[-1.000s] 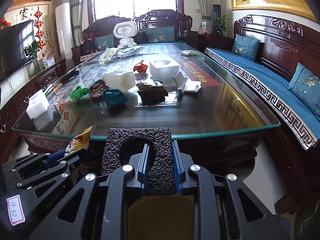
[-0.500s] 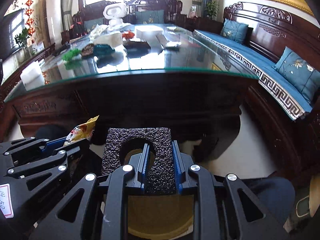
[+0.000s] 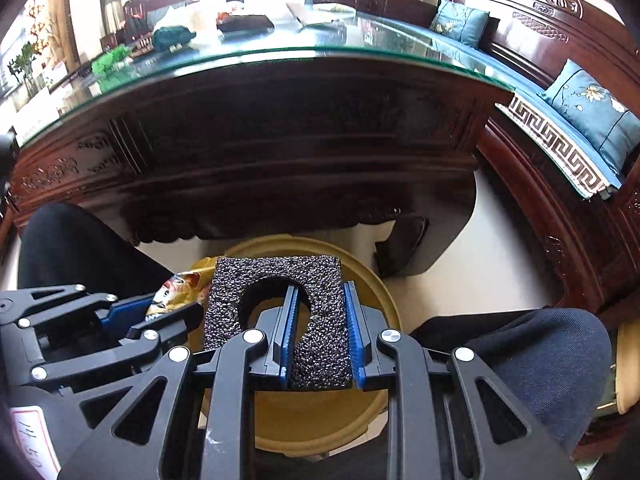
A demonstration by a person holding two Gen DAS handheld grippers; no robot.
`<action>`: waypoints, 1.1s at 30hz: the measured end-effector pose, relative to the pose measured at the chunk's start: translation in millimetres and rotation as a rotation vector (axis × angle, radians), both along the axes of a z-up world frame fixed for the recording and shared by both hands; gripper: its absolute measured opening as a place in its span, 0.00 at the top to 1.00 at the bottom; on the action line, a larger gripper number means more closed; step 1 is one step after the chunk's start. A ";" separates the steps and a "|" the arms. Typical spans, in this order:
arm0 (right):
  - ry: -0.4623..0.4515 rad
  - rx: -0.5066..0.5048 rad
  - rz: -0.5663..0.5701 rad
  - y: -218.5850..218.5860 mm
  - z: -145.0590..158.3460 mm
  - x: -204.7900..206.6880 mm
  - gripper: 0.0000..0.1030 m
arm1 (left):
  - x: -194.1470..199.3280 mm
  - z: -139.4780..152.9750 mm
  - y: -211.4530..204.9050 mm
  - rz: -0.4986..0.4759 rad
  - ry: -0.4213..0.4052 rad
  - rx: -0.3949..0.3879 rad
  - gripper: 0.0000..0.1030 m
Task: Collect trash
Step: 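Carry both items over the yellow bin and open both tools to drop them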
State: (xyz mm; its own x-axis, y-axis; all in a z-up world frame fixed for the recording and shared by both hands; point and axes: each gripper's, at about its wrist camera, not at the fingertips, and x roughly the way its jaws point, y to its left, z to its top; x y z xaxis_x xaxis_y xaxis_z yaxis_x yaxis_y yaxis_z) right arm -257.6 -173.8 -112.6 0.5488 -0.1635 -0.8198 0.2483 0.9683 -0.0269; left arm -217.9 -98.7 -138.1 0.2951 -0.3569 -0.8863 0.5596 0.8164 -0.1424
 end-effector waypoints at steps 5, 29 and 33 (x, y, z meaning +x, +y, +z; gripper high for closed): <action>0.030 0.004 -0.028 -6.5 -9.7 1.8 0.61 | 1.8 -9.8 -3.9 -0.008 0.028 0.015 0.81; -0.023 0.041 -0.108 -40.5 0.2 -2.5 0.48 | -3.2 -21.7 -24.7 -0.071 0.100 0.012 0.71; -0.025 0.042 -0.105 -40.4 0.8 -1.0 0.48 | -4.2 -19.4 -26.4 -0.071 0.088 0.016 0.71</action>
